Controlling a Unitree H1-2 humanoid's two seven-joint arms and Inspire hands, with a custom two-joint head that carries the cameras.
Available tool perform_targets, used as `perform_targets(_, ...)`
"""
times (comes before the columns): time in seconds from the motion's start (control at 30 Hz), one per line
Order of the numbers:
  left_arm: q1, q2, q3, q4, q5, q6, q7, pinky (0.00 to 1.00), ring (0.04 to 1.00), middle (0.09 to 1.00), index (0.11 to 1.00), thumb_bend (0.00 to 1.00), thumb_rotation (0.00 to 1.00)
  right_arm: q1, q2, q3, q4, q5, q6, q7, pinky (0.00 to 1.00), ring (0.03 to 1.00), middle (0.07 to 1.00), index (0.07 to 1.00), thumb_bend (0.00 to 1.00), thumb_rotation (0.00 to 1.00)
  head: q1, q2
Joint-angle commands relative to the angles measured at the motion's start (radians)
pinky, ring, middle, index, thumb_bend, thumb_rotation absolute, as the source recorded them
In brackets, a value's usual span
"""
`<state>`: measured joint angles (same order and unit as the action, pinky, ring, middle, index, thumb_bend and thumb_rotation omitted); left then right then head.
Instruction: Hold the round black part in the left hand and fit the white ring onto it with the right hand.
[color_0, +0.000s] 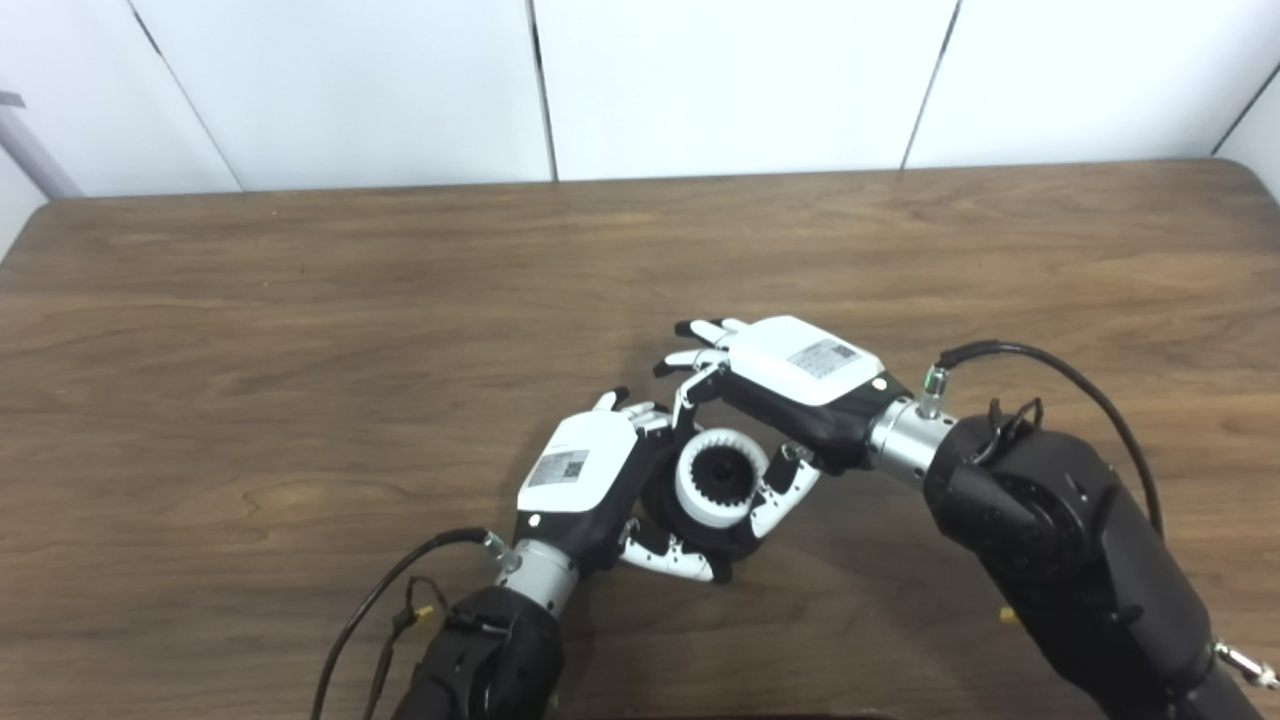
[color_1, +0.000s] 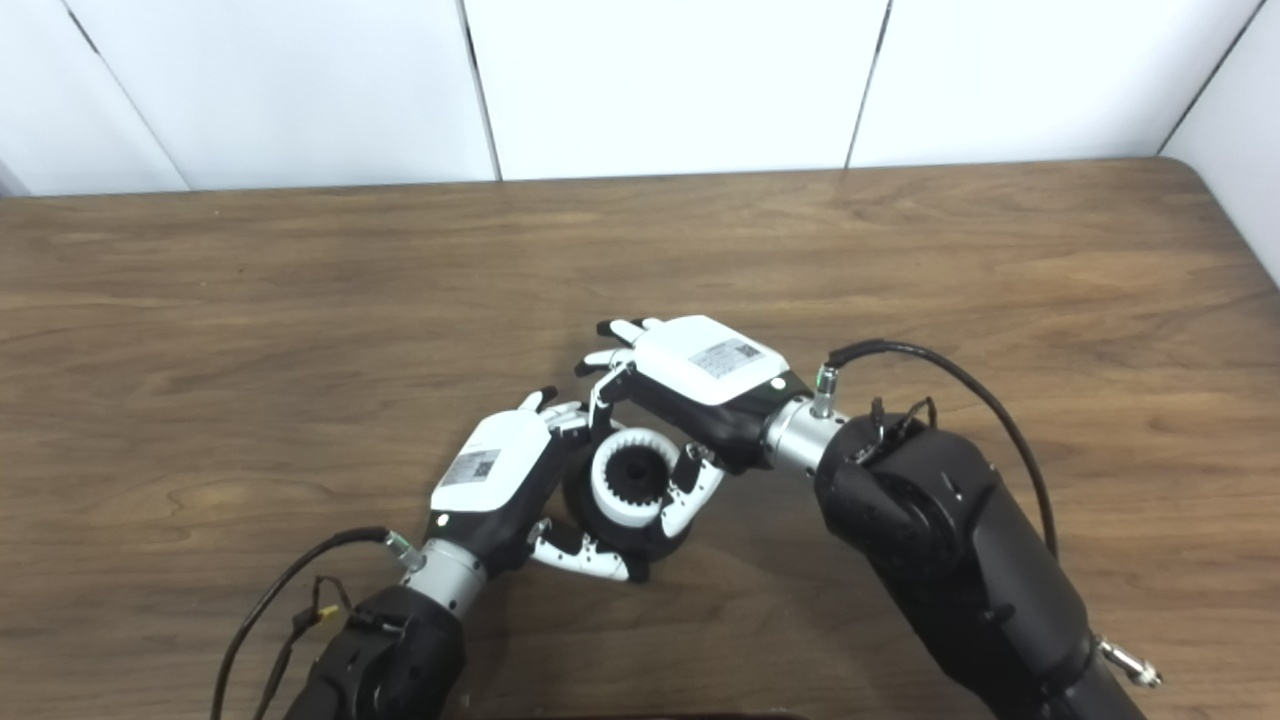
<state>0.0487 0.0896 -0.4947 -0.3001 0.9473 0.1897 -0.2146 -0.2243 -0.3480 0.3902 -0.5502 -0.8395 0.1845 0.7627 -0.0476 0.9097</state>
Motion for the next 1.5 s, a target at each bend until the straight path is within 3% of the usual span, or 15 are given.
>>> perform_targets(0.0,-0.011,-0.013,-0.005,-0.031,0.009,-0.007,-0.002,1.0,0.872,0.779,0.479,0.53,0.06,-0.029,0.001,-0.01,0.015,-0.008,0.009,0.005,1.0,1.0,0.898,0.492,0.52,0.14,-0.006,0.004)
perform_targets(0.03,-0.011,-0.013,-0.004,-0.031,0.008,-0.007,-0.002,1.0,0.872,0.779,0.479,0.53,0.06,-0.031,0.001,-0.013,0.014,-0.008,0.017,0.012,1.0,1.0,0.902,0.57,0.72,0.19,-0.006,0.004)
perform_targets(0.07,-0.011,-0.013,-0.004,-0.032,0.009,-0.006,-0.003,1.0,0.873,0.779,0.479,0.53,0.06,-0.033,0.001,-0.015,0.011,-0.007,0.024,0.018,1.0,1.0,0.908,0.621,0.83,0.23,-0.006,0.004)
perform_targets(0.17,-0.012,-0.013,-0.005,-0.035,0.014,-0.003,-0.008,1.0,0.874,0.782,0.479,0.53,0.06,-0.042,0.001,-0.023,-0.004,-0.006,0.043,0.038,1.0,1.0,0.928,0.699,0.98,0.33,-0.006,0.004)
perform_targets(0.47,-0.015,-0.01,-0.002,-0.021,0.005,-0.014,0.003,1.0,0.874,0.776,0.48,0.52,0.06,-0.089,0.005,-0.049,-0.077,-0.005,0.101,0.111,1.0,1.0,0.959,0.789,1.0,0.43,-0.006,0.0)
perform_targets(0.93,-0.025,-0.004,-0.006,-0.026,0.066,0.022,-0.037,1.0,0.881,0.787,0.49,0.52,0.08,-0.138,-0.003,-0.1,-0.144,0.011,0.14,0.16,1.0,1.0,0.956,0.764,1.0,0.43,-0.005,-0.004)
perform_targets(0.97,-0.025,-0.004,-0.006,-0.027,0.072,0.023,-0.041,1.0,0.882,0.796,0.556,0.76,0.19,-0.138,-0.003,-0.102,-0.144,0.01,0.141,0.161,1.0,1.0,0.955,0.761,1.0,0.43,-0.005,-0.004)
perform_targets(1.03,-0.028,-0.003,-0.005,-0.028,0.082,0.03,-0.057,1.0,0.886,0.807,0.607,0.89,0.27,-0.138,-0.003,-0.108,-0.143,0.01,0.139,0.159,1.0,1.0,0.954,0.76,1.0,0.43,-0.005,-0.005)
perform_targets(1.07,-0.029,-0.002,-0.005,-0.03,0.087,0.033,-0.066,1.0,0.894,0.823,0.673,0.94,0.32,-0.137,-0.003,-0.11,-0.142,0.009,0.138,0.158,1.0,1.0,0.952,0.756,1.0,0.43,-0.005,-0.005)
perform_targets(1.33,-0.039,0.007,0.001,-0.027,0.094,0.026,-0.083,1.0,0.925,0.887,0.885,1.0,0.43,-0.135,0.002,-0.12,-0.133,-0.001,0.131,0.147,1.0,1.0,0.948,0.737,1.0,0.43,-0.008,-0.01)
perform_targets(1.47,-0.041,0.003,0.002,-0.027,0.106,0.035,-0.085,1.0,0.929,0.9,0.91,1.0,0.44,-0.131,0.003,-0.129,-0.129,0.004,0.129,0.14,1.0,1.0,0.949,0.736,1.0,0.43,-0.009,-0.012)
